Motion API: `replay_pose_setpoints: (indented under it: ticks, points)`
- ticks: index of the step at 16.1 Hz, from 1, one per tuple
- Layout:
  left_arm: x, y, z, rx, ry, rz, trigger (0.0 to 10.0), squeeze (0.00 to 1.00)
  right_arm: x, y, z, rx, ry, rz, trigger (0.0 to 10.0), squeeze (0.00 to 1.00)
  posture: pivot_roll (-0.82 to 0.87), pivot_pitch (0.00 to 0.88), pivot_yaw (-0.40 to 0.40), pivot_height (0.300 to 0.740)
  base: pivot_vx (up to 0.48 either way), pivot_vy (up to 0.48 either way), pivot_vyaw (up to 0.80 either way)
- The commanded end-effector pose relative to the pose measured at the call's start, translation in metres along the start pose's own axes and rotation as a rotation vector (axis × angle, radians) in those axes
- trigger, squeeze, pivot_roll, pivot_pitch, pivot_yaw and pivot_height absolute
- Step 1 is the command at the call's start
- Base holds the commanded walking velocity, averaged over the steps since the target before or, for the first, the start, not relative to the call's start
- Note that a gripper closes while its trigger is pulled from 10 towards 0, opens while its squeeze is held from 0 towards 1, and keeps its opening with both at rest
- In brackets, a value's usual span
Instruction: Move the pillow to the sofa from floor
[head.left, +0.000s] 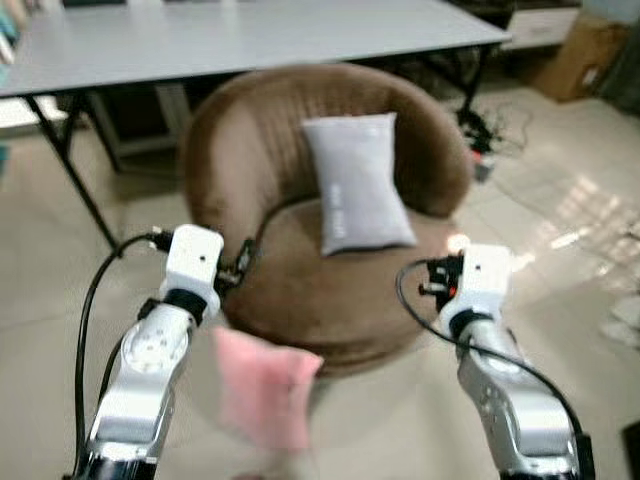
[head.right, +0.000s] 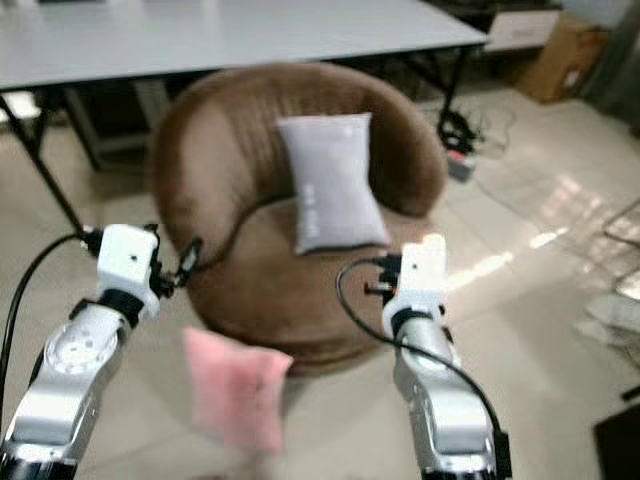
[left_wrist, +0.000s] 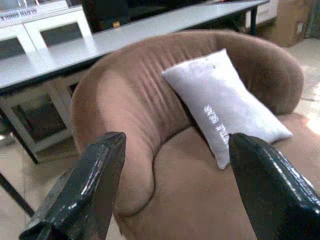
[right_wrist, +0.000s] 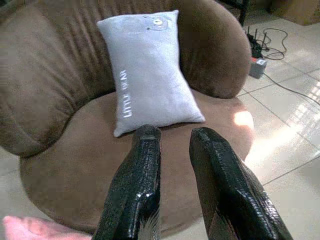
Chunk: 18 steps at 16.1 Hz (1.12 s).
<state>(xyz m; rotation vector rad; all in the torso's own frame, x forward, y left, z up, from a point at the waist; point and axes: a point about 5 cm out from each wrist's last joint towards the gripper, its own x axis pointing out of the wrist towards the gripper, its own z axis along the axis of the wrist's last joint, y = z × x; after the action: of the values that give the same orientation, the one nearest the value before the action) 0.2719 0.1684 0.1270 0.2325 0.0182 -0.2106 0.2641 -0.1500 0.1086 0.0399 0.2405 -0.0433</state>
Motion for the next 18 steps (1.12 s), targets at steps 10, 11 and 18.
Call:
replay_pose_setpoints:
  ticks: [10,11,18]
  points:
    - [0.0033,-0.0057,0.0038,0.009,-0.009,-0.03,10.0,0.0,-0.0012,-0.0077,-0.0027,0.006,0.027,-0.037,10.0,0.0,-0.03,0.044,-0.004,0.74,0.0,0.438,-0.56]
    - [0.0037,-0.0058,0.004,0.009,-0.01,-0.032,10.0,0.0,-0.0013,-0.0076,-0.0029,0.007,0.027,-0.04,10.0,0.0,-0.03,0.045,-0.003,0.74,0.0,0.435,-0.8]
    - [0.0062,-0.0071,0.0053,0.014,-0.014,-0.05,10.0,0.0,-0.0027,-0.0072,-0.0034,0.012,0.025,-0.047,10.0,0.0,-0.03,0.044,0.009,0.74,0.0,0.438,-0.8]
